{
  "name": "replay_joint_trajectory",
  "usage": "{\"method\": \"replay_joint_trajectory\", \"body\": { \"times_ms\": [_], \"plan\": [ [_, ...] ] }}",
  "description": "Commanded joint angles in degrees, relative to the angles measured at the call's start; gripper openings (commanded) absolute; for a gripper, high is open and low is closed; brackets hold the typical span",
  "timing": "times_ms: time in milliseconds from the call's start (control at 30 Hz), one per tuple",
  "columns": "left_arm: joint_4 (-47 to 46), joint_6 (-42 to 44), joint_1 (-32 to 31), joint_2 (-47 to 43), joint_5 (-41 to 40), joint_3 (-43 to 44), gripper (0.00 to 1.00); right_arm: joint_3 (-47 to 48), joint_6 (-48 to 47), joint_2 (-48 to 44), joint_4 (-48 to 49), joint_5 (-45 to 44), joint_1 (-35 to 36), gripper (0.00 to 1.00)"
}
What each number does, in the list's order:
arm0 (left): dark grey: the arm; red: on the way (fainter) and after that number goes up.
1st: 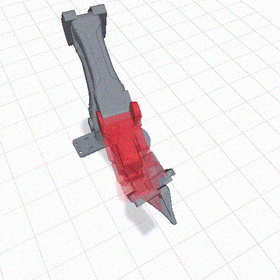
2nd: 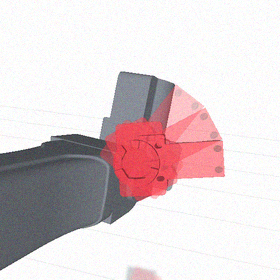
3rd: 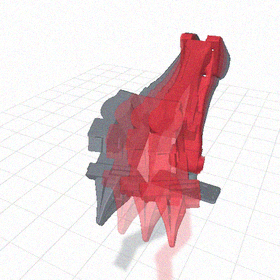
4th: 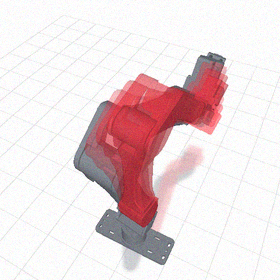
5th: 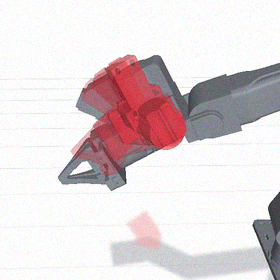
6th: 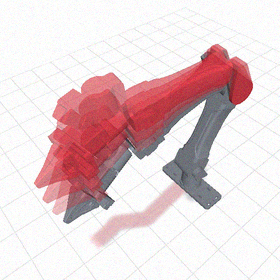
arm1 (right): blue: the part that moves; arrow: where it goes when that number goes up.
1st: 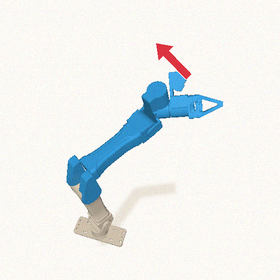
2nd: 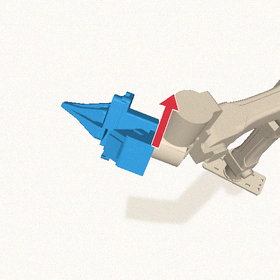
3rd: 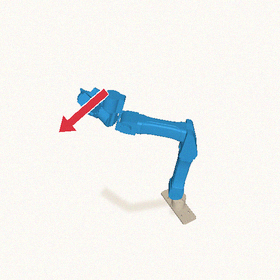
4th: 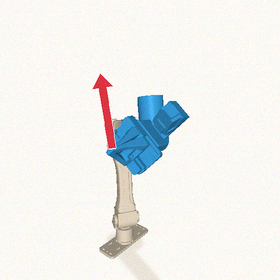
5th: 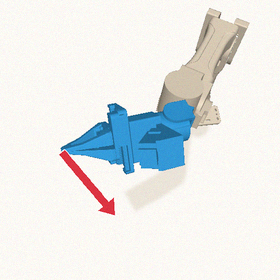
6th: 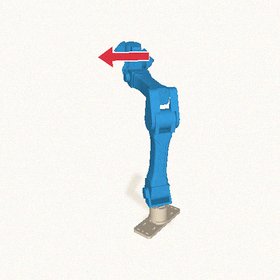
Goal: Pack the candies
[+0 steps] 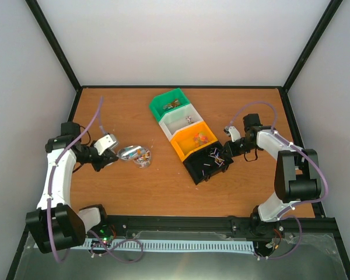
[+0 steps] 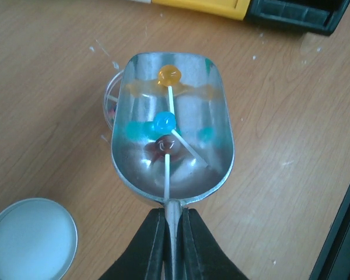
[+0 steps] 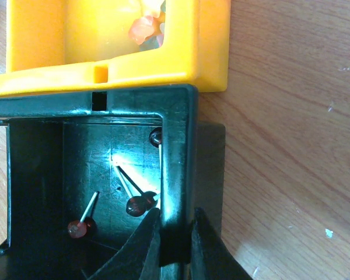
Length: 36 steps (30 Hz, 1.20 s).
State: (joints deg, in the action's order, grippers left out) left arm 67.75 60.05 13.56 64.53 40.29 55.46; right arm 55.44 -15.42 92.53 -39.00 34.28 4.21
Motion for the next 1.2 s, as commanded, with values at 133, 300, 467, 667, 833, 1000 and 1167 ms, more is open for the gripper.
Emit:
{"method": "replay_joint_trajectory", "body": {
  "times_ms": [133,300,467,667,833,1000,1167],
  "plan": [
    [2.6,5.1,0.4,0.7,-6.5,2.0,0.01,1.0,-0.4,-0.3,-0.3,0.9,0.1,0.03],
    [2.9,5.7,0.3,2.5,-8.3,2.5,0.01,1.2,-0.5,-0.3,-0.5,1.3,0.1,0.03],
    [3.3,5.2,0.3,4.1,-8.9,3.9,0.01,1.5,-0.7,-0.1,-0.9,1.5,0.1,0.03],
    [3.3,5.0,-0.2,4.7,-10.8,4.3,0.01,1.7,-0.8,0.1,-1.0,1.6,0.1,0.03],
    [3.4,5.0,-1.2,4.3,-11.7,4.2,0.01,1.9,-0.8,0.4,-1.2,1.7,0.1,0.03],
    [3.1,4.7,-2.4,3.5,-12.6,3.9,0.01,2.0,-0.8,0.5,-1.3,1.6,0.1,0.03],
    [0.3,5.8,-3.2,0.4,-14.5,2.9,0.01,2.0,-0.9,0.5,-1.4,1.5,0.1,0.03]
  ]
}}
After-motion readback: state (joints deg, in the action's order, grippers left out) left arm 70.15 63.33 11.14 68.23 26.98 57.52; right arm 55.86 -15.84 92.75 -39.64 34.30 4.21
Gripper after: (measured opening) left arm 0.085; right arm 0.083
